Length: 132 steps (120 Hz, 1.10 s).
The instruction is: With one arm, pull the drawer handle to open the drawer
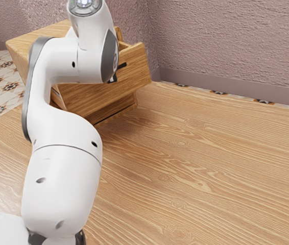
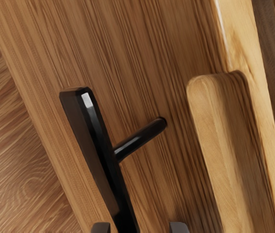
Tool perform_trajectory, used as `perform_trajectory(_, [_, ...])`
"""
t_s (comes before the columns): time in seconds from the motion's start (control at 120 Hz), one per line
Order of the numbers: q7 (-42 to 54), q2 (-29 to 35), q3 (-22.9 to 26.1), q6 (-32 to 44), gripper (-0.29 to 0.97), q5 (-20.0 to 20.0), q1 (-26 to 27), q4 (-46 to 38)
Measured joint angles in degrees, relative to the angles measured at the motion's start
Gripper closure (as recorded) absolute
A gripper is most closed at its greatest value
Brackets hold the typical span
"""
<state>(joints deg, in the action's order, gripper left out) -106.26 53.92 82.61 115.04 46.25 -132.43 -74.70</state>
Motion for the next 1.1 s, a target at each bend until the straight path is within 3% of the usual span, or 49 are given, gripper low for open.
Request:
perform_trajectory(0.9, [-0.71,1.73,-2.98,-0.1,0.63,1.53,3.77,-0.13])
perform_trajectory(1.1, [-0.98,0.78,-6.41,-0.28,0.61,1.82,6.89,4.2])
